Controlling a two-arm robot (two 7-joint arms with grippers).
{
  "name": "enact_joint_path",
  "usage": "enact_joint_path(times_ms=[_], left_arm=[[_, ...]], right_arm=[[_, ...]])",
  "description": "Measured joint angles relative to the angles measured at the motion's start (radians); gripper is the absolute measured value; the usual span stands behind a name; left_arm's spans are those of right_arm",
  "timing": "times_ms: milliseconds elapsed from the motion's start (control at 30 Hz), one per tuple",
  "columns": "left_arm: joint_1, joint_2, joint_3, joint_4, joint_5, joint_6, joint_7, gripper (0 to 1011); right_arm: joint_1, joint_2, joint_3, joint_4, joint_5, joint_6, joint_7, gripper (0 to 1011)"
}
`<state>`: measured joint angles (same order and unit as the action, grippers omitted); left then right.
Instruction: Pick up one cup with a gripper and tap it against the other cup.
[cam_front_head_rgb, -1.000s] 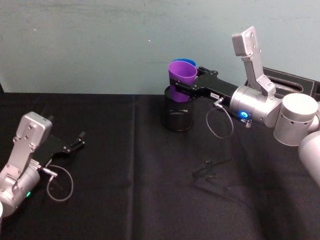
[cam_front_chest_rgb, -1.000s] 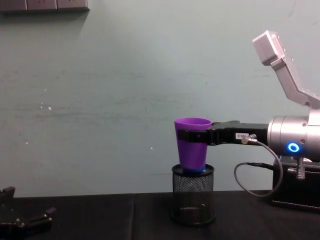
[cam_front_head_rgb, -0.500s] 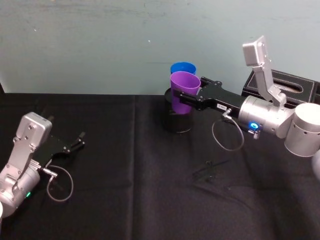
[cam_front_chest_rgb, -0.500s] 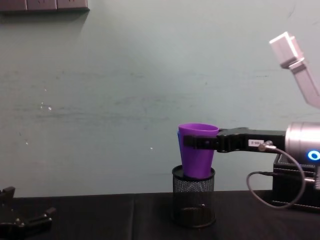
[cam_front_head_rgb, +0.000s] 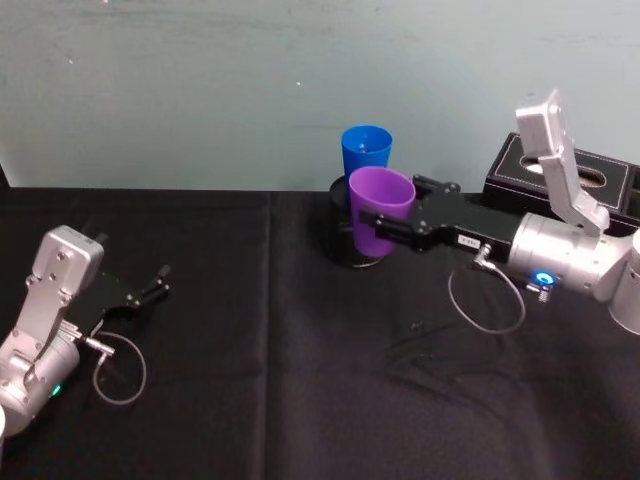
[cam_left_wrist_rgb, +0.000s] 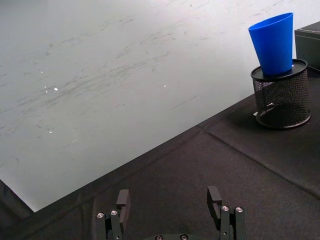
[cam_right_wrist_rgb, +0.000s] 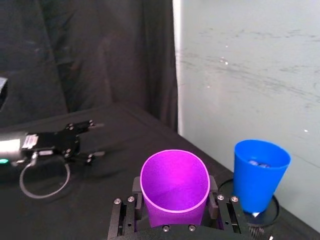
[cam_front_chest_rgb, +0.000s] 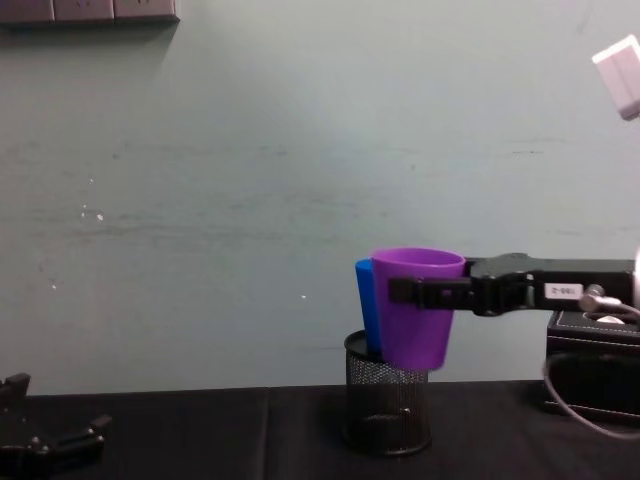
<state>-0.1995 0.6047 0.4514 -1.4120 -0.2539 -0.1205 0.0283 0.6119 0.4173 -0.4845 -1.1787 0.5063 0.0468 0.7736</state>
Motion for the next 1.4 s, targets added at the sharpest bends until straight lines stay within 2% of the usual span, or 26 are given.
enact_joint_path(times_ms=[300,700,1033,1400], left_arm=[[0.0,0.0,0.0,0.0,0.0,0.0,0.0,1011],[0.0,0.0,0.0,0.0,0.0,0.0,0.0,1011],[0.0,0.0,0.0,0.0,0.0,0.0,0.0,1011],[0.0,0.0,0.0,0.0,0.0,0.0,0.0,1011]], right_arm=[[-0.068,0.077,-0.003,-0.106,0.04,0.017,0.017,726],[-0.13,0.139,-0.02,-0.19,0.075,-0.002,0.028,726],[-0.145,0.167,-0.042,-0.221,0.083,-0.019,0.023,726],[-0.144,0.171,-0.05,-0.225,0.085,-0.02,0.007,726]])
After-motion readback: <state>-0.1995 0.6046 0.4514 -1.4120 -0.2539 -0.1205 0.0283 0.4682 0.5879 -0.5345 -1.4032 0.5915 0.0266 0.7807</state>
